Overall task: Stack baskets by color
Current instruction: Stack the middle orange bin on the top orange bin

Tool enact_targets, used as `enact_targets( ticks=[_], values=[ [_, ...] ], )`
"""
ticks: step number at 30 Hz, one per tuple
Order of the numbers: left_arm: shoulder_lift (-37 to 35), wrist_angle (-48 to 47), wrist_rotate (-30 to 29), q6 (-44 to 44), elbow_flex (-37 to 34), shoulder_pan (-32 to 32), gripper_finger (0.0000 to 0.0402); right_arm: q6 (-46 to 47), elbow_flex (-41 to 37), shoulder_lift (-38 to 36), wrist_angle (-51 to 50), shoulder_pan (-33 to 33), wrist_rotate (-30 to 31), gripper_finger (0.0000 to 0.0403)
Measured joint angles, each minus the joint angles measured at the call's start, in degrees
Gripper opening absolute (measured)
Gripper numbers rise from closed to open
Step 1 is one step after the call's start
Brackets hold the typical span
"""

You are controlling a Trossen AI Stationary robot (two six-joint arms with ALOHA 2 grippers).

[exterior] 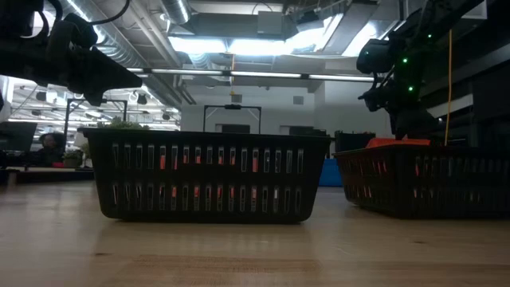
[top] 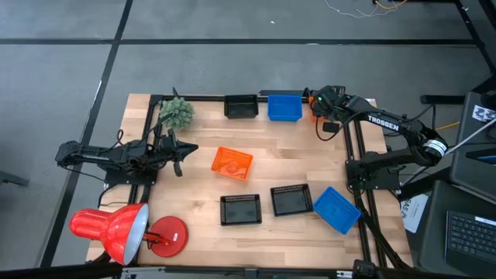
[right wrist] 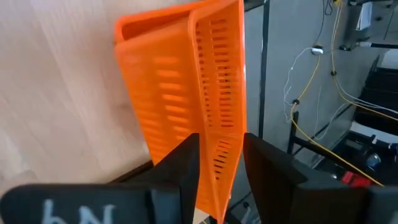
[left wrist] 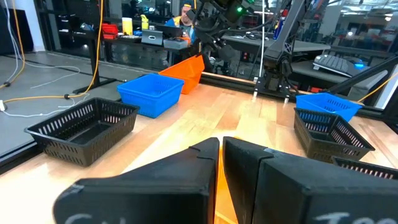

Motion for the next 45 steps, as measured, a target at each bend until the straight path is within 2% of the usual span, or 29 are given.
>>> enact_targets(
  ticks=[8,15,22,34,38,45],
  values=[
    [0.00,0.00,0.00,-0.02,0.00,-0.02,0.0014,-0.15,0.02,0.00,-0.89,-0.22,-8.80,0.0124],
    [-0.01,0.00,0.00,0.00,0.00,-0.01,0.0014,-0.52,0.02,1.07,-0.72,-3.66,-8.86,0.0124],
    [0.00,-1.84,0.00,0.00,0.02,-0.02,0.0014,-0.42,0.02,1.73,3.47,-4.01,-8.12,0.0121],
    [-0.02,-2.14,0.00,0.00,0.00,0.00,0.0014,0.62,0.02,1.75,1.33,-4.03,-9.94,0.0059],
    [0.00,-2.14,0.00,0.00,0.00,-0.02,0.0014,0.70,0.02,1.75,1.45,-4.04,-8.15,0.0051],
    [0.00,-2.14,0.00,0.00,0.00,-0.01,0.0014,0.50,0.02,1.75,1.46,-4.03,-6.90,0.0015]
  ],
)
